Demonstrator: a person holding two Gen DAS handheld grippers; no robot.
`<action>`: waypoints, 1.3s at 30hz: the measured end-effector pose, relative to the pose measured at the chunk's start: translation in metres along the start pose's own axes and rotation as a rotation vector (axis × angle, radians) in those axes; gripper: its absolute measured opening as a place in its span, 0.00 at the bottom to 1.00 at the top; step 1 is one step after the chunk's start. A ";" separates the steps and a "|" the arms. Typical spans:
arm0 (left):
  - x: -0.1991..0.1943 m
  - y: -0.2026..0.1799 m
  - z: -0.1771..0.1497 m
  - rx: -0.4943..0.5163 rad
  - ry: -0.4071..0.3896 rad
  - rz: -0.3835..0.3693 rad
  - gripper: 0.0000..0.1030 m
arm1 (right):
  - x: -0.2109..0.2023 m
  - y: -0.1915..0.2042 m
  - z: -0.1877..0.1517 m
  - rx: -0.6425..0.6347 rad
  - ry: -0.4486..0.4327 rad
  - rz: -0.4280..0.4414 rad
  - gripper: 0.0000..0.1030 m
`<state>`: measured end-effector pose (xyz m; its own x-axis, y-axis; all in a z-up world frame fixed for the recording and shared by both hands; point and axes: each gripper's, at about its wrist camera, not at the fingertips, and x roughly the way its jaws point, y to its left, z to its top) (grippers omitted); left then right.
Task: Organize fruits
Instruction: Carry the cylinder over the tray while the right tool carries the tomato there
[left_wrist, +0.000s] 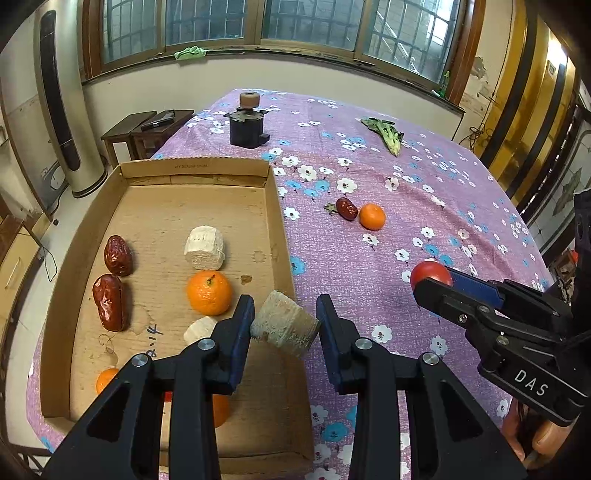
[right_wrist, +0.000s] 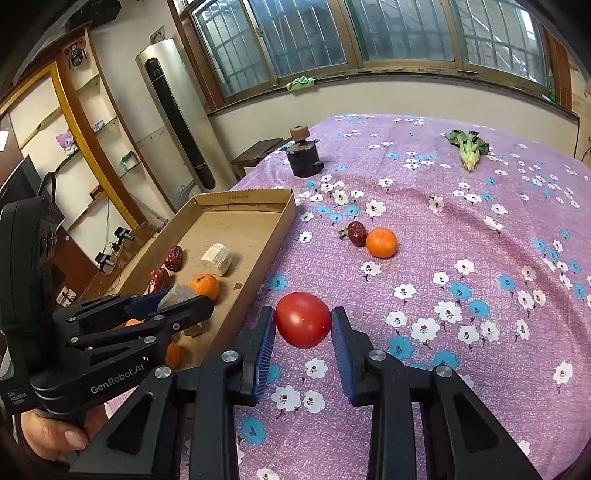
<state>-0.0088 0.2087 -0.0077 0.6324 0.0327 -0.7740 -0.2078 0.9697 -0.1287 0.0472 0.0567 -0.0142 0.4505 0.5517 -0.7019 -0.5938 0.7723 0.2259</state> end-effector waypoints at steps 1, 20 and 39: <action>0.001 0.001 0.000 -0.003 0.000 0.001 0.31 | 0.001 0.001 0.000 -0.001 0.002 0.001 0.30; 0.004 0.043 0.010 -0.047 -0.005 0.050 0.31 | 0.030 0.037 0.020 -0.069 0.022 0.045 0.30; 0.048 0.122 0.066 -0.123 0.042 0.163 0.31 | 0.101 0.079 0.077 -0.148 0.058 0.075 0.30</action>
<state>0.0451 0.3442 -0.0195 0.5519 0.1743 -0.8155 -0.3961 0.9154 -0.0724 0.0971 0.1982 -0.0152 0.3645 0.5834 -0.7258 -0.7177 0.6726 0.1802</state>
